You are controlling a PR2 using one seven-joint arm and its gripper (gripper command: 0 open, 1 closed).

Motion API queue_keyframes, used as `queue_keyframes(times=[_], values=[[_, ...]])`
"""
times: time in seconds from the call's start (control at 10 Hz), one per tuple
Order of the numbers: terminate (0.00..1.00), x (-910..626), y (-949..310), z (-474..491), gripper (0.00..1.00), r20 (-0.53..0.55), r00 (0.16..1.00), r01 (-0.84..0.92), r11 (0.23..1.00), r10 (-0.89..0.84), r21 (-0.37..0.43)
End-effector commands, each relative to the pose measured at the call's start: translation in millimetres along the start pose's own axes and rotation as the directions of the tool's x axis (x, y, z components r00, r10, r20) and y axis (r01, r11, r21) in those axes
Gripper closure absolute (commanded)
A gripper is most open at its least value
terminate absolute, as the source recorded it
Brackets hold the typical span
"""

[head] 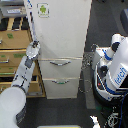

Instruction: Opening the fridge

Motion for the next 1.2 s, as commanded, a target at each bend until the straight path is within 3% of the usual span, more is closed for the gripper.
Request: queue_keyframes(times=[0.1, 0.5, 1.1, 1.2], values=[[0.00, -43, -77, 1, 1.00, -0.006, 0.987, 0.161, 0.982, -0.163, -0.098], [0.00, -170, -105, 98, 1.00, 0.071, 0.959, 0.282, 0.950, -0.275, -0.136], [0.00, -259, -188, 215, 1.00, 0.165, 0.870, 0.485, 0.867, -0.465, -0.116], [0.00, -282, -214, 240, 1.00, 0.177, 0.840, 0.538, 0.828, -0.512, -0.157]])
